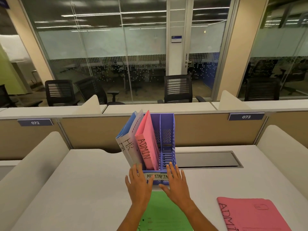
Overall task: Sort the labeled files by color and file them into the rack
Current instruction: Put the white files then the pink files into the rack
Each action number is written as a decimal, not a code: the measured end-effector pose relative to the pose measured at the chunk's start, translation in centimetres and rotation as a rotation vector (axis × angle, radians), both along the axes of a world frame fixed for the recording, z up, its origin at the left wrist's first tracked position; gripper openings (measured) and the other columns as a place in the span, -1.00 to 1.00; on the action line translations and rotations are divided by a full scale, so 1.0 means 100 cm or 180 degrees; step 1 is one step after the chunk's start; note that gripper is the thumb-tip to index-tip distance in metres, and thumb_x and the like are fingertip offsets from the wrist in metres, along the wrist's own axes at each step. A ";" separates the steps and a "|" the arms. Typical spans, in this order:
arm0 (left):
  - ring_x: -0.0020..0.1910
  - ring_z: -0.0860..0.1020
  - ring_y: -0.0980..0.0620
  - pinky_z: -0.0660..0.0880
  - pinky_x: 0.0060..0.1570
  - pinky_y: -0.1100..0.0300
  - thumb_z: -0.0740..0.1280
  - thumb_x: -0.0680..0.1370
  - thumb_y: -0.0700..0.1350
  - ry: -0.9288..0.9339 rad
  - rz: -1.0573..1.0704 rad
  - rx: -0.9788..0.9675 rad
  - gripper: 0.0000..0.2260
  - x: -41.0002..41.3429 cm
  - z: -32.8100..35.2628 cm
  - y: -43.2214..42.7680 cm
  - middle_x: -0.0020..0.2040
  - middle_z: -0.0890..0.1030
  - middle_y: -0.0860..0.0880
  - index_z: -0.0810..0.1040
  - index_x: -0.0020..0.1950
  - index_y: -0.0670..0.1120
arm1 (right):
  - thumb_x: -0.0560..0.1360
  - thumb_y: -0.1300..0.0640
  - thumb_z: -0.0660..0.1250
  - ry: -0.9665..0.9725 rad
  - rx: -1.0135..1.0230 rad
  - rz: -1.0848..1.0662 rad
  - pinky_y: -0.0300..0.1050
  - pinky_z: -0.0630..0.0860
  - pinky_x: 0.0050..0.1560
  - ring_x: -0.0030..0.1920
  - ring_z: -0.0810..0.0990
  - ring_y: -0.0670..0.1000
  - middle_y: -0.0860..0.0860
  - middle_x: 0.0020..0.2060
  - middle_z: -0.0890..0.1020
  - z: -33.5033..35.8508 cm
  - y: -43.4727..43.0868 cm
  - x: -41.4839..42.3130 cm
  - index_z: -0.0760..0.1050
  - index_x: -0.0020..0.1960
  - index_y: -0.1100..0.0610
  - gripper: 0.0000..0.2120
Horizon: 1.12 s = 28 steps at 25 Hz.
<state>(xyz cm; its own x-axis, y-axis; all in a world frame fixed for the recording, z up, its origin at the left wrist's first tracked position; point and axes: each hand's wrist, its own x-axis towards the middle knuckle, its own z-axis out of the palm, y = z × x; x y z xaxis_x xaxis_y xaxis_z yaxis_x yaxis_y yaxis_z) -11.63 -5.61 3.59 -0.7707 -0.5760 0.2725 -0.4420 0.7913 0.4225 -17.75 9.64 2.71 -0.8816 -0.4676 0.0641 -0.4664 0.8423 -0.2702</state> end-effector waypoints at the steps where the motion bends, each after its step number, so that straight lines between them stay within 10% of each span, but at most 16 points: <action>1: 0.54 0.21 -0.14 0.13 0.48 -0.18 0.25 0.51 0.32 -0.0194 -0.0070 -0.0063 -0.30 0.009 -0.001 0.001 0.57 0.23 -0.08 0.24 0.55 0.01 | 0.52 -0.40 0.03 0.0029 -0.0001 -0.0025 0.02 -0.44 0.49 0.58 -0.26 0.09 -0.01 0.54 -0.29 0.004 0.000 0.006 -0.25 0.59 0.04 -0.13; 7: 0.61 -0.13 -0.10 -0.30 0.50 -0.12 -0.33 0.41 0.47 -0.0387 -0.0455 -0.0294 -0.17 0.043 0.000 0.021 0.62 -0.12 0.00 0.02 0.60 0.13 | 0.51 -0.44 -0.06 0.0197 0.0030 -0.0145 0.12 -0.22 0.55 0.60 -0.15 0.06 0.01 0.60 -0.12 0.014 0.023 0.039 -0.15 0.60 0.03 -0.16; 28: 0.61 -0.13 -0.08 -0.14 0.57 -0.07 -0.07 0.58 0.35 -0.0866 -0.2256 -0.0320 -0.36 0.041 -0.036 0.291 0.62 -0.16 0.03 0.02 0.60 0.10 | 0.56 -0.39 -0.06 -0.0215 0.0251 -0.1756 0.12 -0.10 0.57 0.60 -0.08 0.11 0.05 0.60 -0.03 -0.019 0.318 0.113 -0.07 0.60 0.07 -0.22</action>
